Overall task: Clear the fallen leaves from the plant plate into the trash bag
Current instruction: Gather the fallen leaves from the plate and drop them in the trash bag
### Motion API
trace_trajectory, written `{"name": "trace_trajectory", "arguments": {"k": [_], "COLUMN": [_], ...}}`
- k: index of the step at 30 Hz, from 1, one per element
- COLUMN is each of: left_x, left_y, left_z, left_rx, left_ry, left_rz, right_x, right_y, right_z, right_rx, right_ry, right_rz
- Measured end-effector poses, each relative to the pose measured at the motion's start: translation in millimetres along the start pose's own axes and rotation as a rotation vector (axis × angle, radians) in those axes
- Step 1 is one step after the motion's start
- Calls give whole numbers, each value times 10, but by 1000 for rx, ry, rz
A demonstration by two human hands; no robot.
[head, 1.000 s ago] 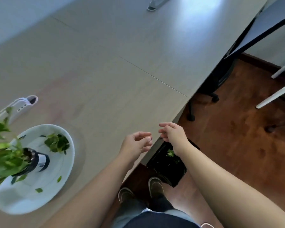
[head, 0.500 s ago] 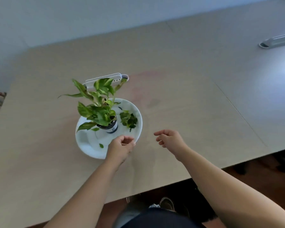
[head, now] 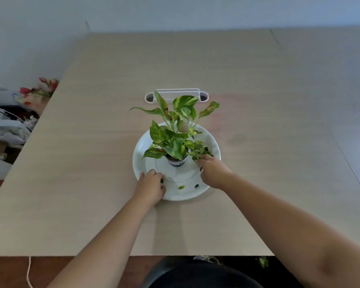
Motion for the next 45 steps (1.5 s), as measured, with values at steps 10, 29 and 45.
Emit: {"name": "trace_trajectory", "arguments": {"k": [10, 29, 45], "left_x": [-225, -229, -10], "left_y": [-54, -203, -559], "left_z": [-11, 14, 342], "left_rx": [17, 20, -75], "left_ry": [48, 169, 68], "left_rz": [-55, -93, -133], "right_x": [-114, 30, 30], "right_y": [-76, -98, -5], "right_z": [-161, -115, -167], "right_rx": [6, -111, -172], "right_ry": [184, 24, -100], "right_rz": [-17, -121, -105]}}
Point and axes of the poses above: each hand's wrist, its own y-axis away from the middle knuckle, its own z-axis out of the back of the hand, x = y × z, the point moved 6 cm from there along -y, towards the middle knuckle, and after that the axes turned 8 degrees about z, right-handed, at the moved point
